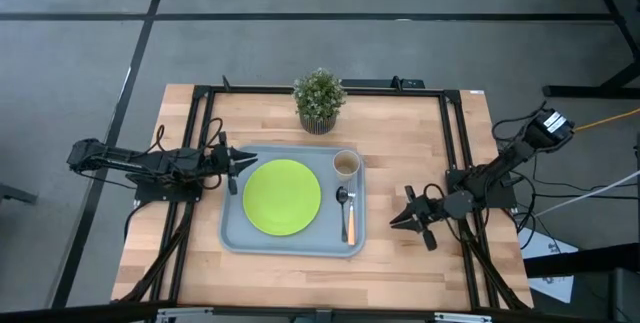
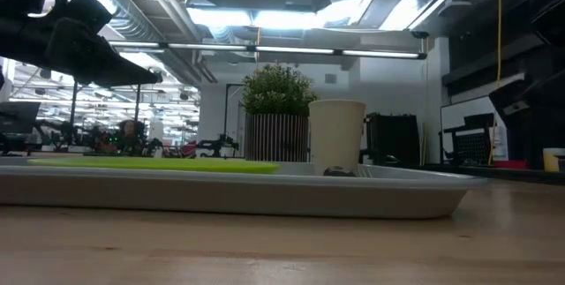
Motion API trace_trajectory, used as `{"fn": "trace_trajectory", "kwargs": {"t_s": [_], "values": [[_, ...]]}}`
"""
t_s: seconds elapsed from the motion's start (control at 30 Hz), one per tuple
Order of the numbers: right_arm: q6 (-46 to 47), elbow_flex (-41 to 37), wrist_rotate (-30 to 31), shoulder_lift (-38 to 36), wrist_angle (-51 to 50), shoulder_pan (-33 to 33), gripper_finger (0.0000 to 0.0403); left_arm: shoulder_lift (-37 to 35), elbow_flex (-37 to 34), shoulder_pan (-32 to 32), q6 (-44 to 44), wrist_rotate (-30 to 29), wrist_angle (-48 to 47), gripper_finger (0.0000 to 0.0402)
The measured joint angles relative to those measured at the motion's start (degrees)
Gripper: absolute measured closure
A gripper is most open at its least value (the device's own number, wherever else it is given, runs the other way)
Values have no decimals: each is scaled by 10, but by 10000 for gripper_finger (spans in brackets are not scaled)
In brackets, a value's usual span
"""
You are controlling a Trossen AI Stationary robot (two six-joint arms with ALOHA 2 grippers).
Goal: Pick and place plate/cup/fork/spoon on tray
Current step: Return to Home Position
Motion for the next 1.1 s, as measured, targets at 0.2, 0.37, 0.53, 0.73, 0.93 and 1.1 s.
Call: {"fn": "trace_trajectory", "kwargs": {"t_s": [0.2,0.37,0.53,0.73,0.93,1.1], "values": [[-88,0,-29,30,75,8,351,0,0,0,0,0,0,348],[-145,0,-75,35,85,-6,351,0,0,0,0,0,0,348],[-180,0,-77,3,74,-35,351,0,0,0,0,0,0,348],[-158,0,-64,-46,13,-74,351,0,0,0,0,0,0,348],[-93,0,-66,-87,-55,-84,351,0,0,0,0,0,0,348],[-35,0,-66,-88,-105,-84,351,0,0,0,0,0,0,348]]}}
